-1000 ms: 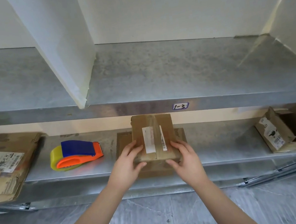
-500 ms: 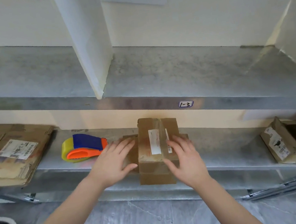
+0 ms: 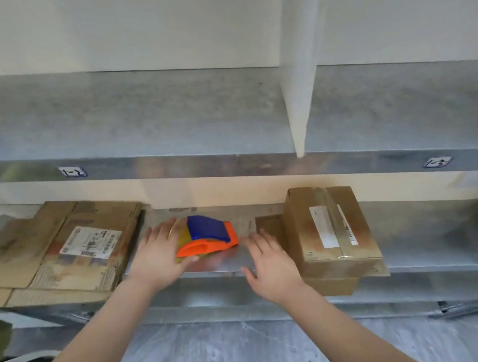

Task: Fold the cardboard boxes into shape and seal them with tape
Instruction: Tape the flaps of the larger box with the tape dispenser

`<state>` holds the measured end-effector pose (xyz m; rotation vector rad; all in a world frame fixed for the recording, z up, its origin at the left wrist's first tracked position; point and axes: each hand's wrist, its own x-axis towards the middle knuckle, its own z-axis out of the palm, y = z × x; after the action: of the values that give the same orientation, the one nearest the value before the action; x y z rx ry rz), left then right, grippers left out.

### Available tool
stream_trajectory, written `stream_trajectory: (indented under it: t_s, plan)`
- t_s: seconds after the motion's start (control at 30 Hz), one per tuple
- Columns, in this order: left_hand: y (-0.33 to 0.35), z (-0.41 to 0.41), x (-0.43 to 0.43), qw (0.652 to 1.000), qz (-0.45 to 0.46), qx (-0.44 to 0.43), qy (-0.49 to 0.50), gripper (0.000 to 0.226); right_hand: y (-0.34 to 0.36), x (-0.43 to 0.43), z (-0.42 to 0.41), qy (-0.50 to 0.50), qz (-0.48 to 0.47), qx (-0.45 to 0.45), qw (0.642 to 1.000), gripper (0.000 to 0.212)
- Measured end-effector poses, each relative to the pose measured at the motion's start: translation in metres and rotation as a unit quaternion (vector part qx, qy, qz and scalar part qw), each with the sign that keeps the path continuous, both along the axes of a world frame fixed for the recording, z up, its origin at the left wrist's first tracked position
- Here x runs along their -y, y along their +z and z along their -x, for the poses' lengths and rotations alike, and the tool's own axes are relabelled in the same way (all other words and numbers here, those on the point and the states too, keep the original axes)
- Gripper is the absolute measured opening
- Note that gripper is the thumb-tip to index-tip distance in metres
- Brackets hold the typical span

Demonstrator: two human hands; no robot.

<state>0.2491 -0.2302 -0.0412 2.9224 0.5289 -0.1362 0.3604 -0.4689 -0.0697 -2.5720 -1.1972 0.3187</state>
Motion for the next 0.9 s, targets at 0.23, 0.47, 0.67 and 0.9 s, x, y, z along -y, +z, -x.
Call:
stream_trajectory:
  t_s: [0.23, 0.47, 0.67, 0.9]
  plan:
    - [-0.003, -0.031, -0.017, 0.992, 0.121, -0.011, -0.022, 0.112, -0.022, -0.01, -0.003, -0.087, 0.08, -0.046, 0.992, 0.073]
    - [-0.009, -0.037, -0.028, 0.988, 0.128, 0.015, -0.082, 0.083, -0.018, -0.016, -0.007, -0.096, 0.095, -0.015, 0.991, 0.071]
    - [-0.002, -0.023, -0.027, 0.984, 0.123, 0.007, -0.127, 0.075, -0.002, -0.011, -0.002, -0.104, 0.055, 0.002, 0.993, 0.068]
    - [0.035, -0.018, -0.017, 0.983, 0.14, 0.068, -0.099, 0.072, 0.017, 0.012, 0.003, -0.094, 0.002, -0.012, 0.996, 0.065]
